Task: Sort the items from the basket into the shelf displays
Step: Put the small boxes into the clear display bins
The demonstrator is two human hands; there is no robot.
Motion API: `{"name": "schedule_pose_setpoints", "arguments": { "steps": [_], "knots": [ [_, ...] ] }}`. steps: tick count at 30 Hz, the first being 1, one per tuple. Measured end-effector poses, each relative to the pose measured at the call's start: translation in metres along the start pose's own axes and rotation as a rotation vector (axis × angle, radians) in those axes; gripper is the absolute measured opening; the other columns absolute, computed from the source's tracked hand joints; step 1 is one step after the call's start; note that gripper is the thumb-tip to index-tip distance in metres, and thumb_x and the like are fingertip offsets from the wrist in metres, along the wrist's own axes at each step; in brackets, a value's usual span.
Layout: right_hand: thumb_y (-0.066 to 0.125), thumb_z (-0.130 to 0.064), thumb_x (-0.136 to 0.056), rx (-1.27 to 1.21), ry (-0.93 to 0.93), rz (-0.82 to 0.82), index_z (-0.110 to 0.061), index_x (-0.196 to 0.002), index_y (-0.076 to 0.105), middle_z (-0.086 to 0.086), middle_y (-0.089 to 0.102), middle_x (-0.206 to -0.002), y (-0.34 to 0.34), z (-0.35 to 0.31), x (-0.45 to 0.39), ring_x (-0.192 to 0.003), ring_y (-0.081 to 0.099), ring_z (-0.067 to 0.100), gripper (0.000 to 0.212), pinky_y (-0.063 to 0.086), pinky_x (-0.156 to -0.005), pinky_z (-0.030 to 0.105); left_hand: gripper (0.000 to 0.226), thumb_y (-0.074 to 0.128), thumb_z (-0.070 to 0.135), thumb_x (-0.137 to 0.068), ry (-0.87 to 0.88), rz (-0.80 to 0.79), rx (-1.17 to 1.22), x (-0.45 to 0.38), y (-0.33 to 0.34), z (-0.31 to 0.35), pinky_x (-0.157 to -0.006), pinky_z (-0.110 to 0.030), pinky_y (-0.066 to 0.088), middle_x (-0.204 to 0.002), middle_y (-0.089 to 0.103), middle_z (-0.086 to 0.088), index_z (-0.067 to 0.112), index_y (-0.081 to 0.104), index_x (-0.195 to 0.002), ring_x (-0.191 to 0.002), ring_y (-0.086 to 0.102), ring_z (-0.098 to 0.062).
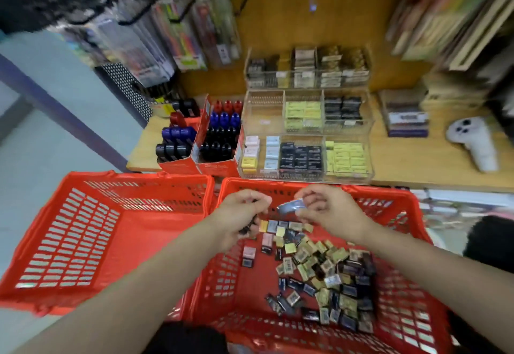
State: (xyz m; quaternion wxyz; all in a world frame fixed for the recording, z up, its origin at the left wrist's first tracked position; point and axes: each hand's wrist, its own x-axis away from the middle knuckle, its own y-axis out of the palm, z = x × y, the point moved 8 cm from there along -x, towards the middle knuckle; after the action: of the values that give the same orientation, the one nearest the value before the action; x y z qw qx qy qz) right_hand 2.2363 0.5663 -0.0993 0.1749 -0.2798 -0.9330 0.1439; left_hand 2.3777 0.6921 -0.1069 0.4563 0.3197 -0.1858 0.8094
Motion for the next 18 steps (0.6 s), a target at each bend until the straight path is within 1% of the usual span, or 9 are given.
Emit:
{"name": "schedule_pose_setpoints", "arguments": {
  "steps": [2,4,6,8,9,10,13,16,18],
  "knots": [
    [0.078,-0.006,-0.08,-0.08,-0.055,0.043,-0.021,-0.096,0.067,0.006,0.063,-0.081,-0.033,-0.046,0.012,-0.07,0.072,0.021,0.024,0.056,-0.071,0.02,0.026,0.067,0.03,-0.094,0.056,-0.062,-0.017,0.023,0.014,0.03,-0.043,-0.018,0.035,-0.094,0.065,-0.006,0.012,0.066,-0.113,-0.051,0.045,-0.006],
    [0.078,-0.002,-0.079,-0.099,-0.114,0.117,-0.022,-0.09,0.068,0.005,0.061,-0.08,-0.061,-0.085,0.023,-0.067,0.066,0.017,0.025,0.052,-0.067,0.013,0.031,0.065,0.036,-0.094,0.091,-0.162,0.019,0.042,0.034,0.06,-0.044,-0.018,0.036,-0.093,0.069,-0.005,0.014,0.065,-0.116,-0.053,0.046,-0.007],
    [0.078,0.004,-0.077,-0.084,-0.161,0.2,-0.023,-0.082,0.071,-0.003,0.067,-0.083,-0.085,-0.115,0.031,-0.072,0.065,0.01,0.028,0.05,-0.068,0.01,0.034,0.064,0.039,-0.092,0.148,-0.24,0.055,0.055,0.053,0.089,-0.045,-0.018,0.036,-0.09,0.068,-0.005,0.014,0.064,-0.115,-0.055,0.046,-0.009],
    [0.075,0.009,-0.077,-0.069,-0.186,0.272,-0.022,-0.078,0.073,-0.014,0.072,-0.082,-0.103,-0.132,0.037,-0.077,0.068,0.001,0.031,0.048,-0.069,0.007,0.032,0.069,0.036,-0.087,0.244,-0.25,0.051,0.061,0.065,0.115,-0.046,-0.02,0.035,-0.091,0.064,-0.005,0.014,0.067,-0.111,-0.056,0.046,-0.011],
    [0.075,0.009,-0.076,-0.079,-0.187,0.291,-0.022,-0.079,0.074,-0.016,0.074,-0.081,-0.11,-0.137,0.039,-0.078,0.068,-0.003,0.031,0.047,-0.068,0.006,0.028,0.071,0.033,-0.087,0.3,-0.237,0.043,0.062,0.069,0.127,-0.046,-0.02,0.035,-0.089,0.062,-0.003,0.015,0.069,-0.109,-0.056,0.046,-0.012],
    [0.077,0.007,-0.076,-0.121,-0.183,0.295,-0.022,-0.082,0.075,-0.015,0.074,-0.082,-0.115,-0.139,0.04,-0.08,0.068,-0.004,0.029,0.048,-0.067,0.008,0.023,0.072,0.028,-0.088,0.352,-0.224,0.037,0.063,0.072,0.139,-0.046,-0.02,0.034,-0.082,0.06,0.0,0.015,0.07,-0.107,-0.055,0.046,-0.011],
    [0.084,-0.005,-0.073,-0.262,-0.181,0.311,-0.018,-0.094,0.075,-0.006,0.076,-0.088,-0.125,-0.143,0.041,-0.082,0.072,0.008,0.026,0.055,-0.071,0.017,0.017,0.07,0.02,-0.091,0.48,-0.212,0.032,0.066,0.08,0.165,-0.044,-0.018,0.035,-0.059,0.056,0.011,0.016,0.07,-0.107,-0.048,0.045,-0.007],
    [0.085,-0.014,-0.072,-0.294,-0.19,0.373,-0.022,-0.095,0.074,-0.002,0.075,-0.093,-0.131,-0.145,0.042,-0.081,0.073,0.011,0.027,0.057,-0.075,0.021,0.014,0.071,0.018,-0.089,0.566,-0.2,0.022,0.069,0.077,0.173,-0.046,-0.02,0.036,-0.057,0.054,0.011,0.018,0.07,-0.103,-0.049,0.044,-0.008],
    [0.085,-0.021,-0.069,-0.26,-0.179,0.371,-0.029,-0.094,0.074,-0.001,0.075,-0.092,-0.131,-0.142,0.041,-0.081,0.072,0.013,0.028,0.057,-0.076,0.024,0.015,0.072,0.02,-0.088,0.569,-0.222,0.008,0.07,0.075,0.171,-0.046,-0.021,0.037,-0.056,0.053,0.009,0.019,0.069,-0.103,-0.048,0.043,-0.008]
  ]
}}
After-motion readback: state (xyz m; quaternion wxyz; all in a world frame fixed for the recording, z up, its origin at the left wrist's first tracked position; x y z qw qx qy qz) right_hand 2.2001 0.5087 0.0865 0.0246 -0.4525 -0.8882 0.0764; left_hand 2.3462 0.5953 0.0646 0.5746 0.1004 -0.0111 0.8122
